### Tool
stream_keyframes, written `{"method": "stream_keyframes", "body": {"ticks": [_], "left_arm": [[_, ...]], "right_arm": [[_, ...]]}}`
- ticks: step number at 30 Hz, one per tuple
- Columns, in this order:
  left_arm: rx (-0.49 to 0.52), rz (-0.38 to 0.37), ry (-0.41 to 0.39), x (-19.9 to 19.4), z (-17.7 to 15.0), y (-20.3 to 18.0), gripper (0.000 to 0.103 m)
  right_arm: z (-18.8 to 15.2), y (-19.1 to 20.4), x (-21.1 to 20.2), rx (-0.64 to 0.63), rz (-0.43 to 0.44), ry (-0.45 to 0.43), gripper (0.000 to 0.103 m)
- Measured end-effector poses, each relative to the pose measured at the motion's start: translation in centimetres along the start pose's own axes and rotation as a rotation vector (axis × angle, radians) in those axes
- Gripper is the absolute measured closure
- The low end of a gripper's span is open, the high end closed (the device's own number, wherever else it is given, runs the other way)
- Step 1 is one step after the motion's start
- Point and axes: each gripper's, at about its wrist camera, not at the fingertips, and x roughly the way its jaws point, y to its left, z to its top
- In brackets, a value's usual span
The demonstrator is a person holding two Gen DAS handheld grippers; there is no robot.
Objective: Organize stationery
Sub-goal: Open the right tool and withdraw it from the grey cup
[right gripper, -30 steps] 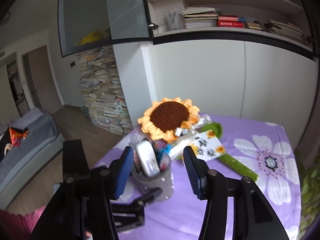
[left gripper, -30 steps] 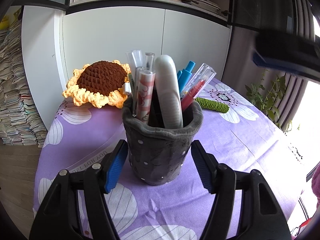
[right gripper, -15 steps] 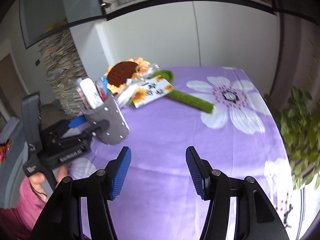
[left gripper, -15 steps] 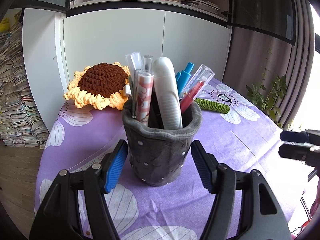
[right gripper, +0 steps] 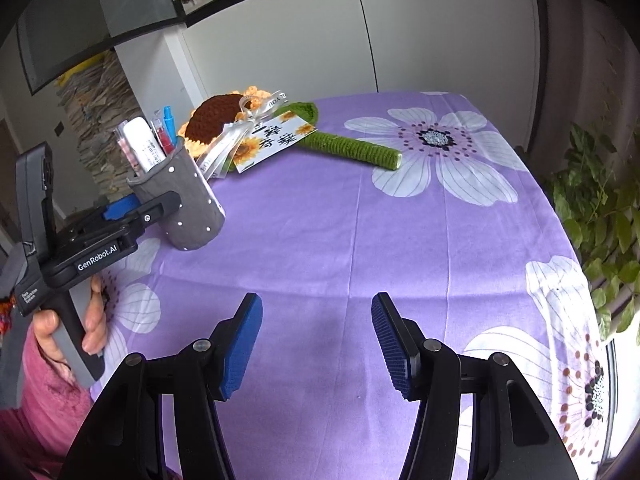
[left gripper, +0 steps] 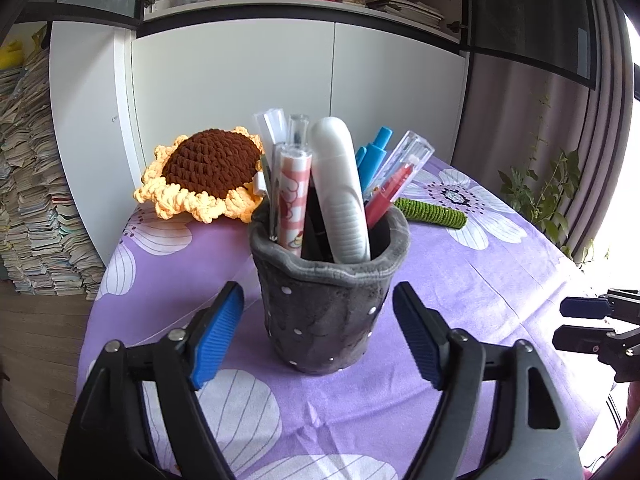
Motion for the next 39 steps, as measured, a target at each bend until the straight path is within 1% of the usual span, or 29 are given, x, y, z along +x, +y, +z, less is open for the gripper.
{"method": "stream_keyframes", "body": {"ticks": [2,5,7,9,12,15,18,19,21,22,29,34,39], "left_arm": [[-0.004,0.007,-0.024,-0.4,0.2,0.1,0.020],[-0.043,0.033,-0.013,0.0,0.7,0.5,0.013],[-0.076,0.021,0.012,0.5,1.1,1.0,0.013],[-0.092,0.028,0.026,0.7,1.6,1.0,0.013],[-0.082,0.046,0.024,0.9,2.0,0.3,0.013],[-0.087,0.042,0.031,1.2,2.4,-0.3,0.013],[-0.081,0.071,0.037,1.7,2.8,-0.9,0.013],[-0.078,0.083,0.040,1.9,2.8,-1.1,0.016],[-0.069,0.108,0.050,2.3,2.7,-1.2,0.031],[-0.066,0.109,0.053,2.5,2.7,-1.2,0.033],[-0.085,0.143,0.072,2.4,2.8,-1.5,0.033],[-0.091,0.129,0.088,2.6,3.2,-2.5,0.033],[-0.052,0.121,0.073,2.7,3.9,-4.6,0.033]], "right_arm": [[0.0,0.0,0.0,-0.002,0.004,0.003,0.046],[0.1,0.1,0.2,-0.005,0.012,0.010,0.045],[0.1,0.2,0.3,-0.007,0.020,0.017,0.045],[0.1,0.3,0.4,-0.011,0.029,0.021,0.045],[0.0,0.4,0.4,-0.018,0.042,0.022,0.045],[-0.1,0.3,0.4,-0.011,0.059,0.025,0.045],[-0.1,0.1,0.4,-0.004,0.074,0.025,0.045],[-0.1,-0.1,0.4,-0.001,0.080,0.026,0.045],[-0.2,-0.5,0.5,0.007,0.094,0.028,0.045],[-0.2,-0.7,0.5,0.011,0.098,0.028,0.045],[-0.1,-2.6,0.2,0.052,0.114,0.016,0.045],[0.2,-3.1,0.4,0.055,0.103,0.013,0.045],[0.4,-3.4,0.3,0.048,0.105,0.002,0.045]]}}
